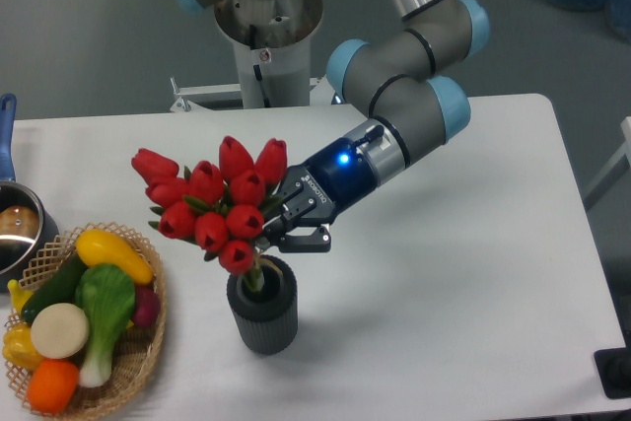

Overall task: Insert the flowers into the vase
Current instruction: 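Lower the tulip stems into the black vase opening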

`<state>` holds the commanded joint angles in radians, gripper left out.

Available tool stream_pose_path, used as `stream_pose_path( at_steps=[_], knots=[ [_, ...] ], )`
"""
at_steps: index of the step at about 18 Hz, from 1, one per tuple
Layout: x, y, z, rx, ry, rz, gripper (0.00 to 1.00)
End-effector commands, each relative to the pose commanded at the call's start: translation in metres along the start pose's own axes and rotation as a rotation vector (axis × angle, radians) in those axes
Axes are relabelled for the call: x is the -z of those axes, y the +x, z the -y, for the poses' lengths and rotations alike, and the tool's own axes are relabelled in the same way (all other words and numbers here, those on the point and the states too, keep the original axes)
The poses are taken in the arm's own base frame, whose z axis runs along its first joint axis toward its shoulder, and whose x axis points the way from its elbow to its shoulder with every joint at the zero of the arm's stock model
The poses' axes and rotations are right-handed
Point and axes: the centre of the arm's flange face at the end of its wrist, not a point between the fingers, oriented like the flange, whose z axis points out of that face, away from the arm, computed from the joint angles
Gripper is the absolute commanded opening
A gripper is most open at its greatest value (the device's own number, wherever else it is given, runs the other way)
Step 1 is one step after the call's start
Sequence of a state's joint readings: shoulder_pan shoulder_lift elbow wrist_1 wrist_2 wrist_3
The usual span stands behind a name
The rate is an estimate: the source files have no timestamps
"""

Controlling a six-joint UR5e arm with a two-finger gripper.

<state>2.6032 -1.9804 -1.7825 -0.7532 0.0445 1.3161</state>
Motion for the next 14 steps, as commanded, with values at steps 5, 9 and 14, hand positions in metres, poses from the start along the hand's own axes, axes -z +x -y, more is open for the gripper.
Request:
stream_pose_path(
  at_steps=[5, 9, 14],
  knots=[
    [0.000, -0.003, -0.016, 0.015, 0.000, 0.000, 0.01],
    [-0.001, -0.004, -0.036, -0.009, 0.001, -0.002, 0.03],
    [0.002, -0.002, -0.047, -0.017, 0.003, 0.002, 0.03]
  ],
)
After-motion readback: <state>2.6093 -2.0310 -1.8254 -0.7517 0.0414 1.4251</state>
